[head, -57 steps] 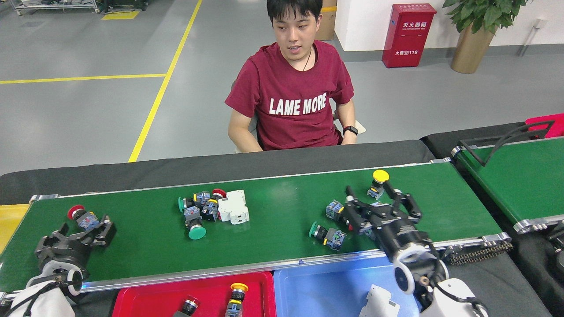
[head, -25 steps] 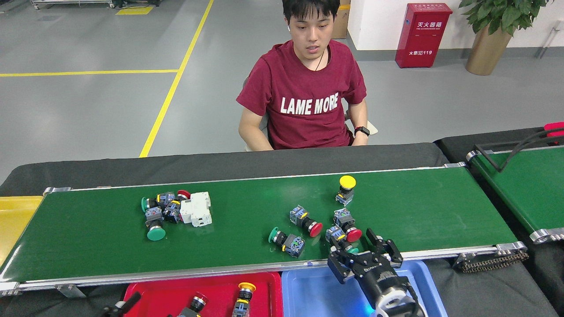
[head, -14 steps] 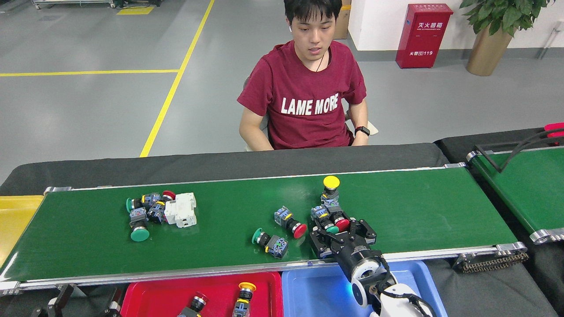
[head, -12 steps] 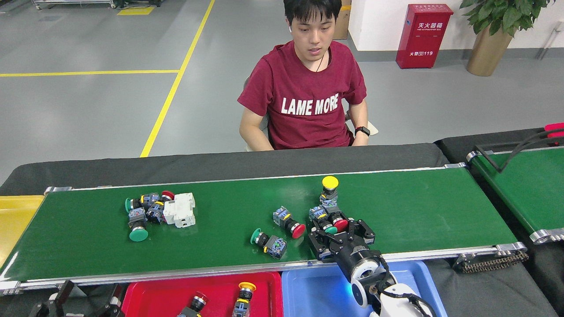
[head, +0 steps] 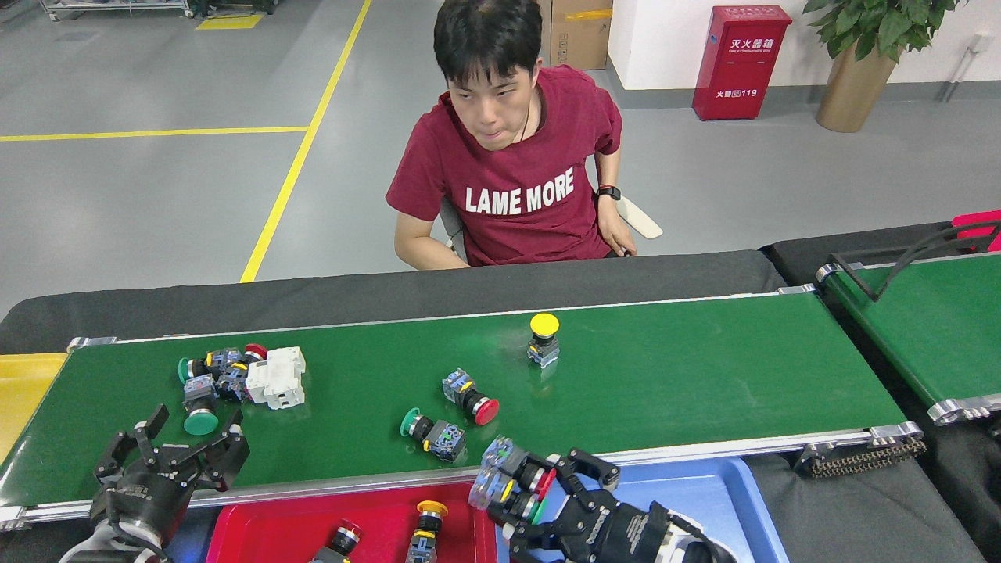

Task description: Pick switch part from conveyor to tray

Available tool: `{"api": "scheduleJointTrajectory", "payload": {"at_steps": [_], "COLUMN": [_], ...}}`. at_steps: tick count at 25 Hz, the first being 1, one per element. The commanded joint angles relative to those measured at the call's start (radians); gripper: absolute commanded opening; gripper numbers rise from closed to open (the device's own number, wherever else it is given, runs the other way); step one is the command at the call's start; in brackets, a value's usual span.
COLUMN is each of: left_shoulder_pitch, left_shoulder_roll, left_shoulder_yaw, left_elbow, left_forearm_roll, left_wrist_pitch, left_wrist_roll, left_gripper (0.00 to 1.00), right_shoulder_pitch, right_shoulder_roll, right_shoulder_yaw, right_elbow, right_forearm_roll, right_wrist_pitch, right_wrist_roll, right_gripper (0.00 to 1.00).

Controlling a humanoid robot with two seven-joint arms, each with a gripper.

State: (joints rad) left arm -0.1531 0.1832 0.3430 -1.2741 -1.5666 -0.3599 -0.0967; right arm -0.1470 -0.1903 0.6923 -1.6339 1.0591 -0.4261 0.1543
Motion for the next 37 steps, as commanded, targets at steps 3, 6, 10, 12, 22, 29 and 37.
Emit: {"api": "scheduleJointTrajectory", "payload": {"at_steps": [3,6,10,12,22,29,37], "left_shoulder_pitch": [-0.082,-0.169,-0.181,-0.180,0.058,0.446,0.500], "left_shoulder_roll": [0.052,0.068,0.104,0.104,0.110,0.052,-0.065], "left_shoulder_yaw": [-0.002,-0.028,-0.033,-0.033,-0.021,-0.045,-0.019], "left_elbow": [0.111,0.257,0.326,0.332,0.056,-0.378,-0.459], "left_forearm_roll": [-0.003,-0.006,0.007,0.017,0.189,0.254,0.250], "left_wrist_pitch": [0.071,0.121,0.108,0.107,-0.200,-0.378,-0.364], "left_wrist_roll": [0.006,0.009,0.011,0.011,0.015,0.003,0.005], "left_gripper": [0.99,0.86,0.47,0.28,0.04,0.44,1.00], "right_shoulder_pitch": [-0.022,-0.033,-0.042,-0.048,0.106,0.297,0.300], "right_shoulder_roll": [0.008,0.006,0.000,-0.001,-0.124,-0.158,-0.149], "right_shoulder_yaw": [0.032,0.024,-0.112,-0.197,-0.458,-0.577,-0.577], "right_elbow": [-0.014,-0.014,-0.017,-0.017,0.068,0.025,-0.006], "right_forearm_roll": [-0.002,-0.005,-0.005,-0.005,0.001,-0.005,-0.005], "right_wrist_pitch": [0.000,0.021,0.179,0.276,0.518,0.420,0.425], "right_wrist_roll": [0.019,0.021,0.004,-0.021,-0.234,-0.256,-0.268], "right_gripper": [0.98,0.98,0.97,0.96,0.96,0.96,0.96]}}
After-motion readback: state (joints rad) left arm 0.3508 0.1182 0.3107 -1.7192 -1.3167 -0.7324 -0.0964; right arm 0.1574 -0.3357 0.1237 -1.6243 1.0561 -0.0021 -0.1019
